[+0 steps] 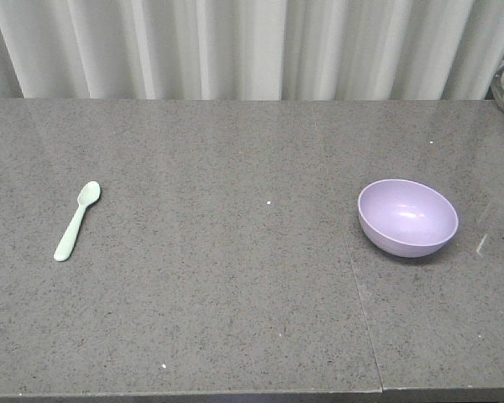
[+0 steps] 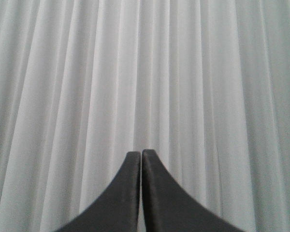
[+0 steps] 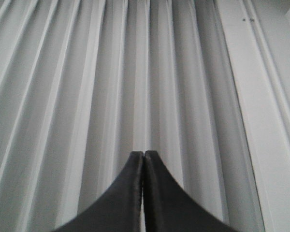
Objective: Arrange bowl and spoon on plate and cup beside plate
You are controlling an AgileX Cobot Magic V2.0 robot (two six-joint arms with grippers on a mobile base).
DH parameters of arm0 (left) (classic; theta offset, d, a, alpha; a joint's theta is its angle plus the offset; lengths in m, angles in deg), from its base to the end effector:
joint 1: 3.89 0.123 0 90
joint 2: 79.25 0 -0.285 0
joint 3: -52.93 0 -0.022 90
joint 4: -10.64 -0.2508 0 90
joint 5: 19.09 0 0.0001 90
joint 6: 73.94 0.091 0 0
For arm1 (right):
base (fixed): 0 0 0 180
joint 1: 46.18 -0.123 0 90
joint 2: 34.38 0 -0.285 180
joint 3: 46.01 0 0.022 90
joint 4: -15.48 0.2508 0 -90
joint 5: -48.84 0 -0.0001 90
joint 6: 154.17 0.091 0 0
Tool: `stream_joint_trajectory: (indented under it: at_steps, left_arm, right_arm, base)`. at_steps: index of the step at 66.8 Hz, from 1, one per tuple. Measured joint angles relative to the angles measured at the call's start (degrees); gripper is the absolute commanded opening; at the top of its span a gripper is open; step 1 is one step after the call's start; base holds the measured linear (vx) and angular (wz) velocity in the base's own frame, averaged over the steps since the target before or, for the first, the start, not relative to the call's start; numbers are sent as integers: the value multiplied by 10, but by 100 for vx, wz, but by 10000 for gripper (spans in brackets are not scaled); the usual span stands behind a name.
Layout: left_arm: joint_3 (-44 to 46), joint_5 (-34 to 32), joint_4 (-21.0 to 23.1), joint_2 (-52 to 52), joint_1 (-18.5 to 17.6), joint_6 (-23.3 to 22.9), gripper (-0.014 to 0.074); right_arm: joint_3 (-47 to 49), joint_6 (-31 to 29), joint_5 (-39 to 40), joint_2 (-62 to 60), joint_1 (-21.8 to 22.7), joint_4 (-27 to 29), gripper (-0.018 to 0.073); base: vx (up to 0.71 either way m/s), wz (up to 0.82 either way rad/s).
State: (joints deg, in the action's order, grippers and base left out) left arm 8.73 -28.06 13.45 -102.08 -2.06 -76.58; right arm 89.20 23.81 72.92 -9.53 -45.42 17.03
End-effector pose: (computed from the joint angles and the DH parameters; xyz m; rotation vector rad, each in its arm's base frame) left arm 0.0369 0.0019 0.3998 -0.0710 1.0112 -0.0533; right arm 0.0339 -0.0015 0.4143 0.0115 0.7953 -0.0269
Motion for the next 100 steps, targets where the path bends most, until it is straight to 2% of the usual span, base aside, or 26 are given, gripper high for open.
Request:
stream_joint_trajectory:
  at_steps: [7,13,22,28,32,36,40,45,51,54,57,64,71,84,92,100]
  left_arm:
    - [126,37,0,-124,-2,6,-6]
    - [169,55,2,-208,-26,6,-6]
    - [176,55,2,-275,-72,6,-6]
    - [176,65,2,-301,-80,6,10]
    - [177,79,2,-319,-80,6,45]
    - [177,90,2,-335,-80,8,110]
    - [178,101,2,-352,-80,10,193]
    - [178,105,2,-370,-80,13,357]
    - [178,105,2,-390,-80,15,554]
    - [178,105,2,-403,-80,15,622]
    - [178,105,2,-413,-80,15,671]
    - [182,110,23,-437,-80,14,681]
    - [230,184,36,-465,-80,13,637]
    - [428,429,35,-569,-80,13,543]
    - [515,554,33,-647,-80,13,533]
    - [574,634,32,-711,-80,13,533]
  right_arm:
    - [139,0,-176,108,0,-5,-10]
    - [198,0,-286,174,0,-5,-10]
    - [213,0,-311,222,0,-6,-8]
    - [214,0,-330,251,0,-8,24]
    - [214,0,-347,273,0,-9,84]
    - [214,0,-356,292,0,-10,181]
    - [214,0,-362,311,0,-10,317]
    - [214,0,-374,329,0,-11,515]
    - [214,0,-394,350,0,-11,681]
    - [214,0,-399,360,0,-11,723]
    - [214,0,-402,366,0,-11,727]
    - [214,0,-403,371,0,-11,721]
    - [214,0,-408,371,0,-9,712]
    - [214,0,-436,371,0,-9,684]
    - [214,0,-453,371,0,-8,676]
    - [214,0,-462,371,0,-8,669]
  base:
    - [0,0]
    - [0,0]
    - [0,0]
    - [0,0]
    - [0,0]
    - [0,0]
    - [0,0]
    - [0,0]
    - [0,0]
    - [0,0]
    - [0,0]
    - [0,0]
    - [0,0]
    - [0,0]
    - [0,0]
    - [0,0]
